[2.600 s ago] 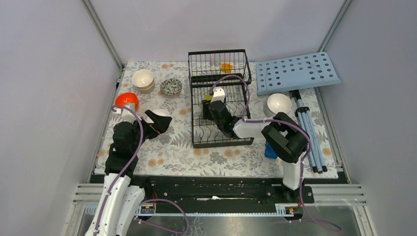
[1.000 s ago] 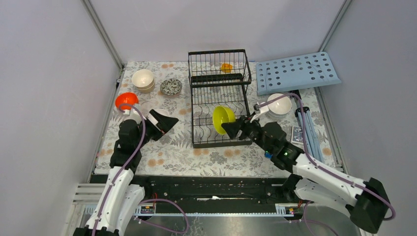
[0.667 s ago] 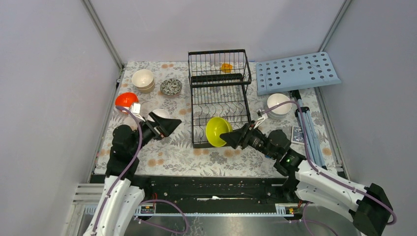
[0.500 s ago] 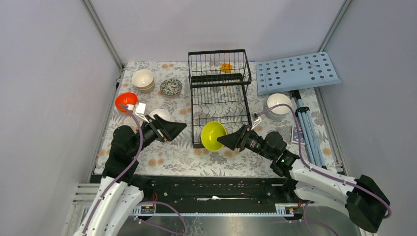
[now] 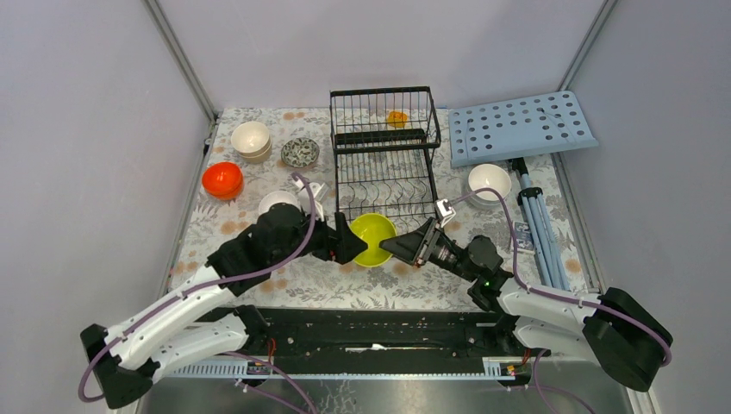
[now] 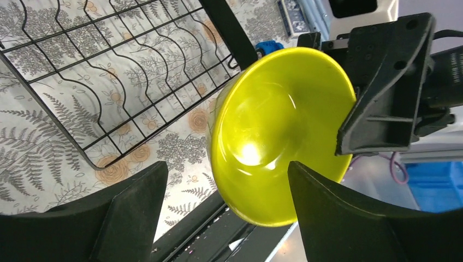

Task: Unload the bowls from the dish rack
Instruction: Place the bowl at the center of the board.

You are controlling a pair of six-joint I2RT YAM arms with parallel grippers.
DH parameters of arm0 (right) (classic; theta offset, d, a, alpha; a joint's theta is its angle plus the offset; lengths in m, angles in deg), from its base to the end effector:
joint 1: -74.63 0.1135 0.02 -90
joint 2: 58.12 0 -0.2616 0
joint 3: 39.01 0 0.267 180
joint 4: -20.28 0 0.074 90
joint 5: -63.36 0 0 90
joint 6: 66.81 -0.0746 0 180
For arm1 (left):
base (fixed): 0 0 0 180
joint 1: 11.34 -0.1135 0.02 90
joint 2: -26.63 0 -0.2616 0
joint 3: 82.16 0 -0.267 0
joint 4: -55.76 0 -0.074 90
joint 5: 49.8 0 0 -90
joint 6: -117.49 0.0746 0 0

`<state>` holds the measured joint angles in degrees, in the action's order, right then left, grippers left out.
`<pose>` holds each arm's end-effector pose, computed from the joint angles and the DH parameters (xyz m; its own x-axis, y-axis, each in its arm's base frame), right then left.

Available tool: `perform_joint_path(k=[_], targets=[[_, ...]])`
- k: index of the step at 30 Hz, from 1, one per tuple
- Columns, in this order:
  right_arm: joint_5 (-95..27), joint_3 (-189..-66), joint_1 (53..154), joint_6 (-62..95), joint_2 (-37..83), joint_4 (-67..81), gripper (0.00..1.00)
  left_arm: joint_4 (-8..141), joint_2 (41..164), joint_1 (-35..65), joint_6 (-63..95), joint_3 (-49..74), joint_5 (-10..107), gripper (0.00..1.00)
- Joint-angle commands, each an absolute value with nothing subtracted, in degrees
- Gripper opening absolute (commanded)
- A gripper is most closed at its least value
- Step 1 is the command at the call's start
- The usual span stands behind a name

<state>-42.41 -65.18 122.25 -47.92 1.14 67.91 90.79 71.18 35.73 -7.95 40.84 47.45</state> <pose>0.1543 0.1992 0.2292 -0.7856 0.4899 -0.3779 -0.4477 -0.0284 0.8937 0.1504 -0.1755 0.2978 -0.6803 -0.1133 -0.7242 0.5048 0.6440 -0.5749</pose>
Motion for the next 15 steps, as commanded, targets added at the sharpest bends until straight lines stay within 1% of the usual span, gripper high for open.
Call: perform_joint_path(k=[1,5,11,15], targets=[[-43.83,-64.69,122.23,-50.14,0.13,75.59,0.32,95.4,74.32,39.35,-5.02,34.41,38.5,0.83],[-43.48,-63.43,122.1,-50.42,-0.31,76.2,0.31,97.7,75.04,40.42,-5.2,32.48,36.0,0.79],[-43.63,-62.71,122.11,-51.14,1.19,78.72,0.31,100.51,77.15,40.62,-4.83,29.67,34.27,0.64],[-43.78,-62.45,122.1,-51.51,2.5,80.38,0.3,101.1,78.41,41.25,-4.43,28.97,33.9,0.62]])
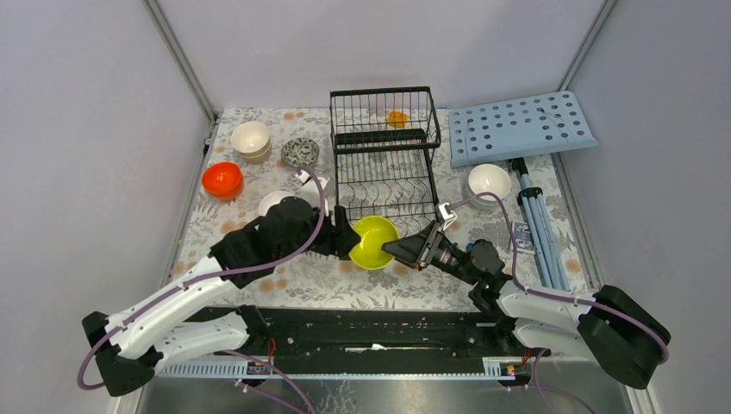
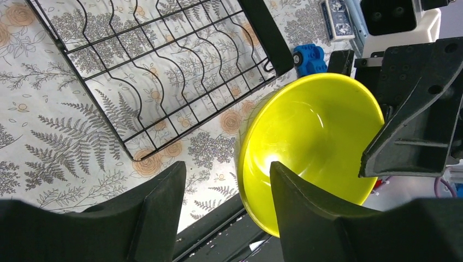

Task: Unload the bowls from the dish rack
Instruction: Place the bowl at the center of the board.

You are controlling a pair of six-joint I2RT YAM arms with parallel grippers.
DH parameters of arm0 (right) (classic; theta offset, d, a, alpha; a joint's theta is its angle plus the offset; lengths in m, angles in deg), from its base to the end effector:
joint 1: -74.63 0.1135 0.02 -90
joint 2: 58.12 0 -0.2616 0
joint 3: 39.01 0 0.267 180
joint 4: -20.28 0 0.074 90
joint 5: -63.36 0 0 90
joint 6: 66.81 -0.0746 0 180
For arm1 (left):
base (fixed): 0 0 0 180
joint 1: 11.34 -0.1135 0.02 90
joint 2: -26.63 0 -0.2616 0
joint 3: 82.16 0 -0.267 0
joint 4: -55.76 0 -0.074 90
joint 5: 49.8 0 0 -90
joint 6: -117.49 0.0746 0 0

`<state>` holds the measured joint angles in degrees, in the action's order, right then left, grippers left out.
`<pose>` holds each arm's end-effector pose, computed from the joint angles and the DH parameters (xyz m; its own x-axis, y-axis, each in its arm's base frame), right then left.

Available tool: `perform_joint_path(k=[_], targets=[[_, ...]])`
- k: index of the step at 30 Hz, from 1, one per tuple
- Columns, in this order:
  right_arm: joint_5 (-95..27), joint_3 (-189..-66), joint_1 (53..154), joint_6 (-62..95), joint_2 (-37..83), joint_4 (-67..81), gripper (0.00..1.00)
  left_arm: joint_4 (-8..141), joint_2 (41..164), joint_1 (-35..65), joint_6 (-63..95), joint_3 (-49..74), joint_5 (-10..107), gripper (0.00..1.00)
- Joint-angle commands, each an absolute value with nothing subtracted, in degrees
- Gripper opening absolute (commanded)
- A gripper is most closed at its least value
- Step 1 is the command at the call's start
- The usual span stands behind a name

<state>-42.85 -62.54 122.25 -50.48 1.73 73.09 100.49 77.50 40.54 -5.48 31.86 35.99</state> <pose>0.1487 0.1938 0.2229 -0.8001 0.4903 -0.3456 -0.4338 -0.0748 0.8979 0.1535 -0.1868 0.3127 -0.6615 -0.0361 -0.7491 0.4592 0.7702 -0.4426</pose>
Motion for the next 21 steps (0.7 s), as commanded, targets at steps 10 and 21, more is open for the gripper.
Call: perform_joint_path(k=[10,21], targets=[[-44.22,-62.16,122.1,-51.69,3.79,81.86,0.3,101.14,80.02,42.75,-4.23,29.28,34.31,0.41],[-45.31,-62.43,122.18,-50.42,2.83,79.67,0.37,101.18,80.52,43.82,-4.42,29.7,34.4,0.0]])
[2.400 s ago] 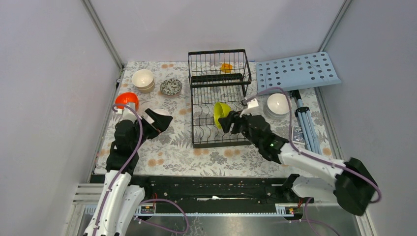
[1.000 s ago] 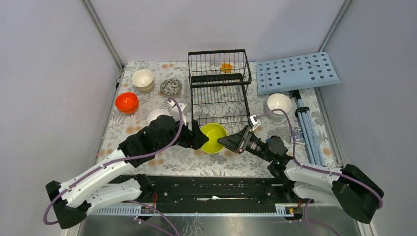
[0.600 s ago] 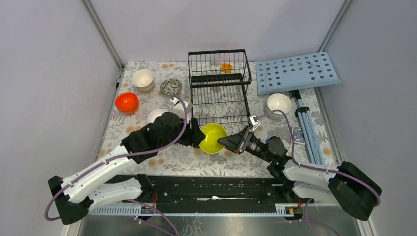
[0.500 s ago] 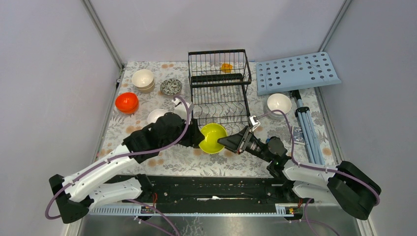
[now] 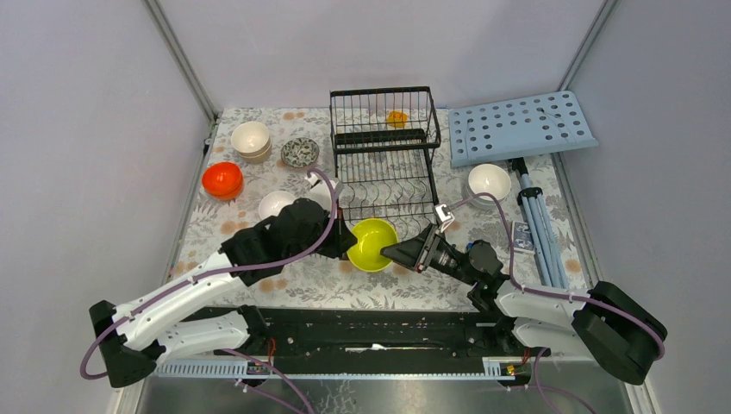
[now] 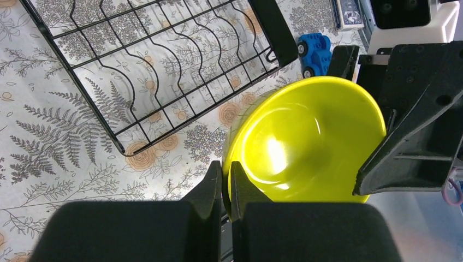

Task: Unload the bowls from the dish rack
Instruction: Place the bowl at the center of the board.

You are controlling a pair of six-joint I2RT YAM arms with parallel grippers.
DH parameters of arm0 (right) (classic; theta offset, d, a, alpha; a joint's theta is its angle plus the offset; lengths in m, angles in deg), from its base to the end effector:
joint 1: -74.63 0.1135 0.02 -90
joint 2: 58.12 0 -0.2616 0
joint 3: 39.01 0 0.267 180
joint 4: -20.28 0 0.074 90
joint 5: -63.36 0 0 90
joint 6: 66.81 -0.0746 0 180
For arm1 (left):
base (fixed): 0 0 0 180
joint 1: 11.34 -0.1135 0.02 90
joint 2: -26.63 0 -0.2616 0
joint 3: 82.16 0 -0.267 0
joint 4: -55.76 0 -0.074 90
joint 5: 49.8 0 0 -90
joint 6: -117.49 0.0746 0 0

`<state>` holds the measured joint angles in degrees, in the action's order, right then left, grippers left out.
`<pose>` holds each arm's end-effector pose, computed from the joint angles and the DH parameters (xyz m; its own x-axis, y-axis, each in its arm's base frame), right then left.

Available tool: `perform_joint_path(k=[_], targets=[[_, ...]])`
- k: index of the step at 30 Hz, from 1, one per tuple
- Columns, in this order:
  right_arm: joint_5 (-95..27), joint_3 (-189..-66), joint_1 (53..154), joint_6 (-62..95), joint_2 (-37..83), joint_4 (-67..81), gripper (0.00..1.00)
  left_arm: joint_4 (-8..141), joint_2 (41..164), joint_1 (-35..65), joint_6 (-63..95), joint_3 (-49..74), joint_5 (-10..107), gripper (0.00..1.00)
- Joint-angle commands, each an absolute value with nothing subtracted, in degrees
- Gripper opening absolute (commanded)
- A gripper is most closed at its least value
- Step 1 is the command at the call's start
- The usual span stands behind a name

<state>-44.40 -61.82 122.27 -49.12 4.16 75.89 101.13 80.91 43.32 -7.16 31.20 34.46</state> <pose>0.1474 0.1955 0.2157 -0.8016 0.4675 -0.3727 -0.4523 -0.0665 0.8894 0.1521 -0.2016 0.3023 -0.6931 -0.0005 -0.7208 0.4486 0.7824 -0.4320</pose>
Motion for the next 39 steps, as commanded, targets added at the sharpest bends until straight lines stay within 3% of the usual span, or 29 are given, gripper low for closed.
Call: perform_joint_path(k=[1,4,9,26,39], targets=[[-45.43,-62.7,122.12,-50.04,2.34,78.35,0.43,101.2,80.21,43.84,-4.65,29.74,34.03,0.0],[-45.77,-63.47,122.12,-48.28,0.23,73.08,0.71,101.57,78.96,43.8,-5.76,29.91,31.76,0.0],[-45.8,-65.55,122.13,-44.91,-4.05,62.36,0.99,101.43,77.51,43.8,-6.96,30.01,30.56,0.0],[-41.07,-79.54,122.31,-23.36,-17.06,17.75,1.0,104.99,70.95,43.82,-9.53,30.16,25.24,0.0],[-34.47,-81.28,122.31,-14.91,-26.03,3.62,1.0,120.04,66.12,43.85,-18.32,33.53,11.13,0.0]])
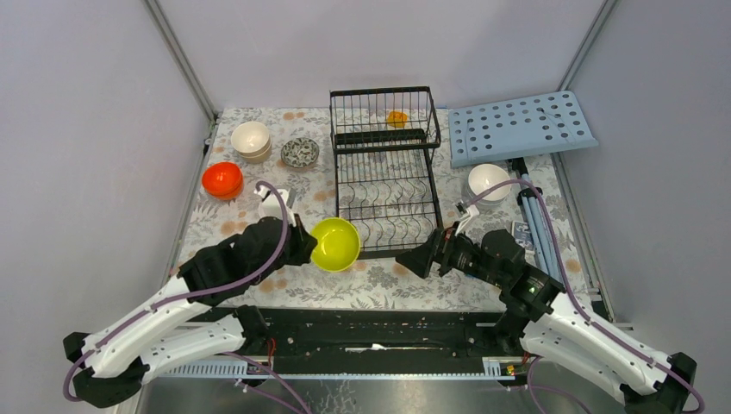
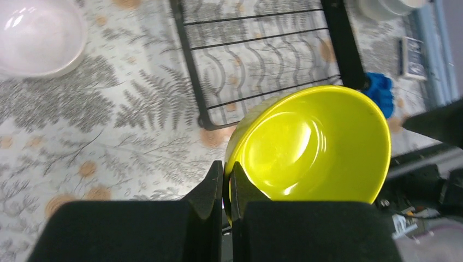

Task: Unload the bowls from the dish rack
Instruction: Place the bowl at the center of the board.

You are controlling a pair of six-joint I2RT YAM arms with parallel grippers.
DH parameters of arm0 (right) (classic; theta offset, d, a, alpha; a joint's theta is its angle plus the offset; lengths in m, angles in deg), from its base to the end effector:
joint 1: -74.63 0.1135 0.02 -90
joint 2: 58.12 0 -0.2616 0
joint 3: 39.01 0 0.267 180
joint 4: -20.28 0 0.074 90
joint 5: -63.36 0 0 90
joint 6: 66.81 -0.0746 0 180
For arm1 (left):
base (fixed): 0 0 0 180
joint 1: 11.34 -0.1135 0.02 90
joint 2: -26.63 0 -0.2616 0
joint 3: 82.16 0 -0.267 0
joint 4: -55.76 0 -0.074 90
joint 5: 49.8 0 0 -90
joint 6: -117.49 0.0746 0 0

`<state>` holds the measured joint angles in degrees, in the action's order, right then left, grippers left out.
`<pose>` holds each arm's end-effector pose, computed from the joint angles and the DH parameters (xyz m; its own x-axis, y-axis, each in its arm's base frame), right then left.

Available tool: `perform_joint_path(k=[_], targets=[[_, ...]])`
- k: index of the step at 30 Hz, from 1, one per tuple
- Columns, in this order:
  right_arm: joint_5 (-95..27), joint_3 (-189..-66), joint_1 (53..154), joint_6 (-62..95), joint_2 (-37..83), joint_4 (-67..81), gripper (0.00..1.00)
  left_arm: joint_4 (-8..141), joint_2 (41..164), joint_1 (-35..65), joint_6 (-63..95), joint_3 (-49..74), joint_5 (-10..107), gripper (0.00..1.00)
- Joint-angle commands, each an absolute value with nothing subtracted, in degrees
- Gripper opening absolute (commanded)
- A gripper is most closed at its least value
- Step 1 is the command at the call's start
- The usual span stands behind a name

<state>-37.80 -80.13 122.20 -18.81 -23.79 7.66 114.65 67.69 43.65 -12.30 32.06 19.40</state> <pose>0.1348 0.1688 0.2776 -0.6224 0.2921 -0.7261 -0.5888 0.4365 0.6803 0.1274 -0.1357 0.3163 -0.6297 -0.1438 -0.7634 0.2526 0.8914 -0.3762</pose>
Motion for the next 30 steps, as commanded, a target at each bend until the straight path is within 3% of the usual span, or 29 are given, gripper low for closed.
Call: perform_joint_path(k=[1,14,22,30], targets=[[-33.76,-80.61,122.29,-14.89,-26.57,3.47,1.0,121.29,65.78,43.84,-20.35,34.57,9.37,0.0],[-27.76,-73.76,122.28,-17.06,-31.25,3.43,1.0,125.63,67.67,43.81,-55.77,47.15,-5.21,0.0],[-27.39,-71.69,122.29,-18.67,-34.1,2.79,1.0,118.02,69.2,43.79,-66.19,56.67,-3.71,0.0],[-27.44,-70.43,122.35,-19.37,-35.75,2.2,1.0,111.17,71.05,41.19,-65.02,60.24,-4.22,0.0]])
